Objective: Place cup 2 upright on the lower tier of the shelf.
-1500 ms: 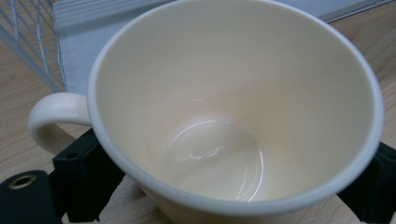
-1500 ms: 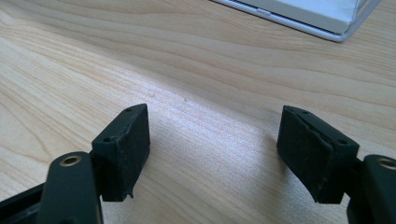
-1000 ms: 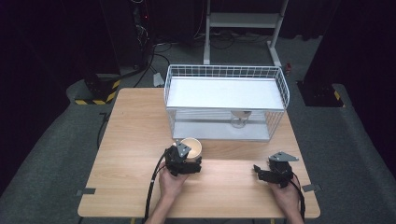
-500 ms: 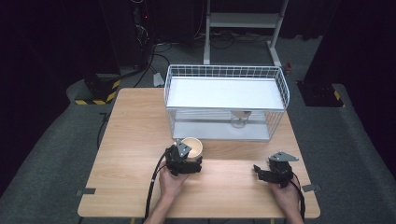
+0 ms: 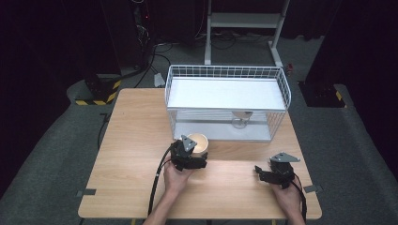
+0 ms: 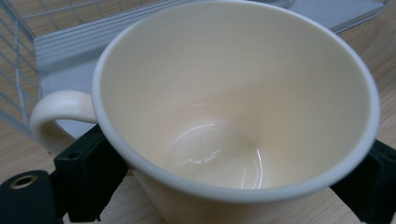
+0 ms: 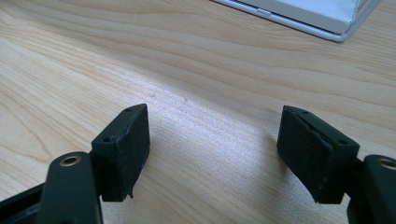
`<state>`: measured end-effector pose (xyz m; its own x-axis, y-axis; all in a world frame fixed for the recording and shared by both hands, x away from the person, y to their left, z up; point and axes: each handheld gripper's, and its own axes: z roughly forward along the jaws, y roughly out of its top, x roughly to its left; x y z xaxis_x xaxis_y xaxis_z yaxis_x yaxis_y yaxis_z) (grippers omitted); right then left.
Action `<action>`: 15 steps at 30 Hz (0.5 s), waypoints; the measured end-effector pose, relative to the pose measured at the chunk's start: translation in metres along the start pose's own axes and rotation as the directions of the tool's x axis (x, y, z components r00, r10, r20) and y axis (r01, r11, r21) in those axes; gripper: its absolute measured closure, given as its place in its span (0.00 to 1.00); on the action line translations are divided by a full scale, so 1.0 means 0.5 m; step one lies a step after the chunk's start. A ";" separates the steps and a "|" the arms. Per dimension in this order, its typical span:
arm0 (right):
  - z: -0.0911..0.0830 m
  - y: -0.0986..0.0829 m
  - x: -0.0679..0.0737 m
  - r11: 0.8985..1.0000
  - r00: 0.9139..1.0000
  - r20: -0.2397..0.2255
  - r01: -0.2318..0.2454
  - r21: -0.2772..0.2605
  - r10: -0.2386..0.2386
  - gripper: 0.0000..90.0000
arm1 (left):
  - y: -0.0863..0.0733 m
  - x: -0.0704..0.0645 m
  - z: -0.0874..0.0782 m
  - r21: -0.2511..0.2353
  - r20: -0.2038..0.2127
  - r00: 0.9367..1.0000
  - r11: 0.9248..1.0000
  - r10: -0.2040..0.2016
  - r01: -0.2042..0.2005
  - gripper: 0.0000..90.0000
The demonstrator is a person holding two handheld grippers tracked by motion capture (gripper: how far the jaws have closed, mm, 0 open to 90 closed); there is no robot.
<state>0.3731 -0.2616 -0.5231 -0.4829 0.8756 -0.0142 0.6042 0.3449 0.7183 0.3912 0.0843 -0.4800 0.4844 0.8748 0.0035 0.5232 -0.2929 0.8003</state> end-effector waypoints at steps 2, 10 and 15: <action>0.000 0.000 0.000 1.000 1.000 0.000 0.001 0.000 -0.001 0.28 | 0.012 -0.003 0.005 0.001 0.011 1.000 1.000 0.011 -0.011 0.10; 0.000 0.000 -0.001 1.000 1.000 0.001 0.006 -0.002 -0.006 0.28 | 0.042 -0.008 0.028 -0.015 0.023 1.000 1.000 0.012 -0.011 0.10; 0.000 0.000 -0.001 1.000 1.000 0.000 0.005 -0.003 -0.005 0.28 | 0.058 -0.008 0.039 -0.027 0.021 1.000 1.000 0.002 -0.002 0.10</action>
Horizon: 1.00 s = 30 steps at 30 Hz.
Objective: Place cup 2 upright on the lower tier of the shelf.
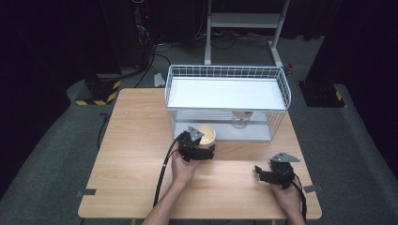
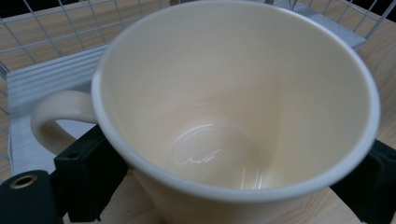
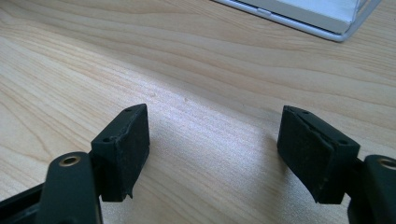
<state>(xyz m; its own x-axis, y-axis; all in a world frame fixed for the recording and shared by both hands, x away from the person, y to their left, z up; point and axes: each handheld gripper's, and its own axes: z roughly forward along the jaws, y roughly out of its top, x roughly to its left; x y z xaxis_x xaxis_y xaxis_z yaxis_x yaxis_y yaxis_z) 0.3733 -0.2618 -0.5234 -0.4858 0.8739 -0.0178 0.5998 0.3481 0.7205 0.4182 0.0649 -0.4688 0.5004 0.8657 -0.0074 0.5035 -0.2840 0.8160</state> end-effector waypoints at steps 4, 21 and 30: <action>0.000 0.000 0.000 1.000 1.000 0.001 0.001 0.001 -0.001 0.28 | 0.015 0.005 0.010 -0.009 -0.008 1.000 1.000 0.009 -0.009 0.10; 0.000 0.000 0.000 1.000 1.000 0.000 -0.001 0.002 0.001 0.28 | 0.039 0.018 0.057 0.023 -0.024 1.000 1.000 0.013 -0.013 0.10; 0.000 0.000 0.000 1.000 1.000 -0.001 -0.002 0.002 0.002 0.28 | 0.046 0.025 0.079 0.029 -0.034 0.999 1.000 0.004 -0.003 0.10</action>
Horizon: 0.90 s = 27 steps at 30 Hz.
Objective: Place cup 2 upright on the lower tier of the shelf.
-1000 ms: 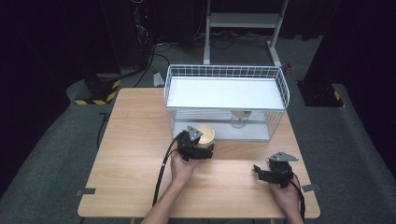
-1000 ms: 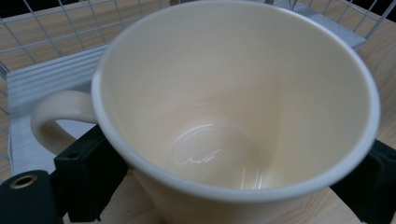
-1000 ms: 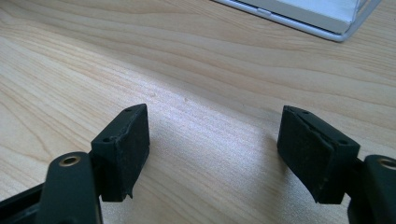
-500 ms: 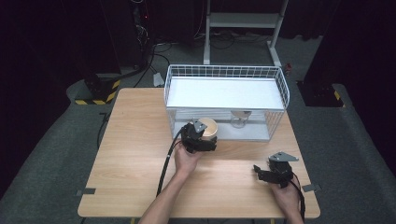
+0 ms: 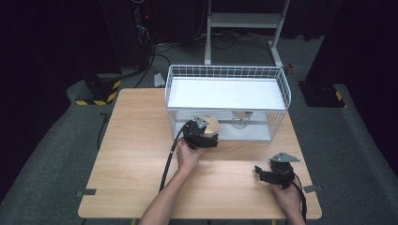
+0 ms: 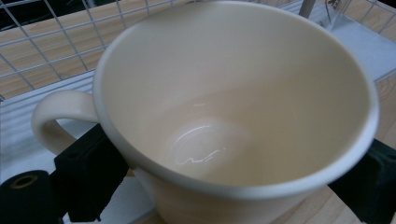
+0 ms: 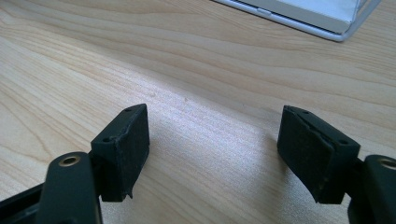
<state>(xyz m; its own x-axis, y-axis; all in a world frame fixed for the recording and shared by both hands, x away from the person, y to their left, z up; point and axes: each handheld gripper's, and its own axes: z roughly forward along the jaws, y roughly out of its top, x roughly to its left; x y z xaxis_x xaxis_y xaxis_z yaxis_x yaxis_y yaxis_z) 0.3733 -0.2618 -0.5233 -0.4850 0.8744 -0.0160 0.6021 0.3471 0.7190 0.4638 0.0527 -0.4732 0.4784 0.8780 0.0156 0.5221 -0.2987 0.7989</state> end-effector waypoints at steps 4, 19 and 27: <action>0.000 0.000 0.000 1.000 1.000 0.000 0.000 0.000 0.000 0.28 | 0.003 0.001 0.015 0.020 -0.006 1.000 1.000 0.008 -0.008 0.10; 0.000 0.000 0.000 1.000 1.000 0.001 0.003 -0.001 -0.003 0.28 | 0.005 0.014 0.044 -0.016 0.014 1.000 1.000 0.012 -0.012 0.09; 0.000 0.000 0.000 1.000 1.000 0.001 0.002 -0.002 -0.002 0.28 | 0.010 0.016 0.053 -0.021 0.016 1.000 1.000 -0.005 0.005 0.09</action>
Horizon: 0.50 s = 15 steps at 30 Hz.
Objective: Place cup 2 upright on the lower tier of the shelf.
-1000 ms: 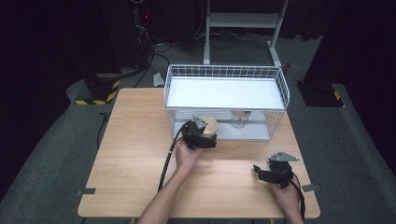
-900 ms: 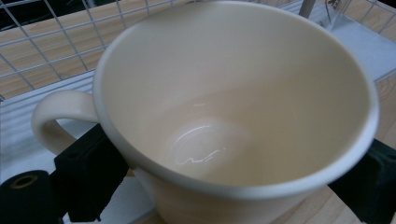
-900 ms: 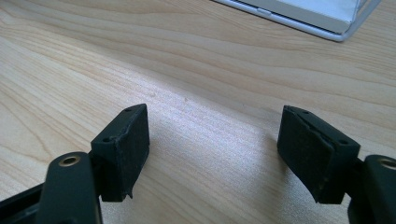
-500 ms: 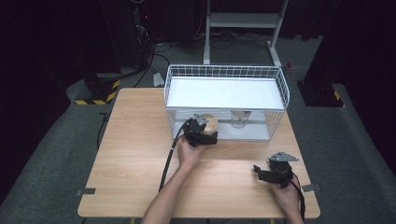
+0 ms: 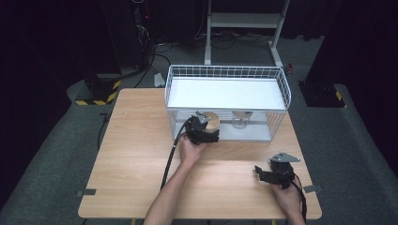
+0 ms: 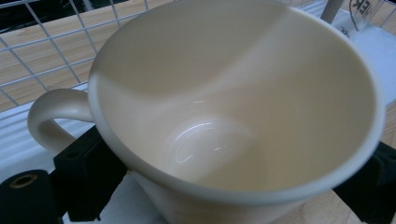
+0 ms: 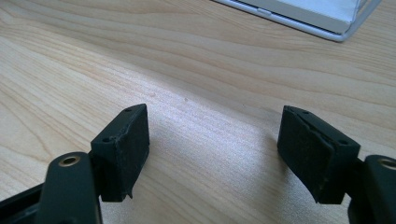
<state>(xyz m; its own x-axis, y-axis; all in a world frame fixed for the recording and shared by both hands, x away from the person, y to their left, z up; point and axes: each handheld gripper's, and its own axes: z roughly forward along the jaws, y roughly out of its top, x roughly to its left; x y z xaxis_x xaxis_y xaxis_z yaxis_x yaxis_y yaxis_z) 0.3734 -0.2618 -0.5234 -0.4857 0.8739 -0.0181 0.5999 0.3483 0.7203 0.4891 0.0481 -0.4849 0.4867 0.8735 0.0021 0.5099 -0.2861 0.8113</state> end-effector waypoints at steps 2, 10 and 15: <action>0.000 0.000 0.000 1.000 1.000 0.000 0.000 0.000 0.000 0.28 | -0.001 0.001 -0.001 -0.002 0.003 1.000 1.000 -0.001 0.001 0.09; 0.000 0.000 0.000 1.000 1.000 0.000 0.001 0.000 -0.001 0.28 | -0.003 0.004 0.002 0.001 0.014 0.999 1.000 -0.031 0.031 0.05; 0.000 0.000 0.000 1.000 1.000 0.000 0.001 0.000 -0.001 0.28 | -0.008 0.000 -0.001 0.011 0.013 1.000 1.000 -0.011 0.011 0.03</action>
<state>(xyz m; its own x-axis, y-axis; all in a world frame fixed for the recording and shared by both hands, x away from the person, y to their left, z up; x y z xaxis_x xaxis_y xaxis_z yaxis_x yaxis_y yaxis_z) 0.3733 -0.2618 -0.5234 -0.4861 0.8737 -0.0190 0.5996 0.3493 0.7201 0.4867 0.0497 -0.4879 0.4900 0.8716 -0.0147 0.5230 -0.2805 0.8048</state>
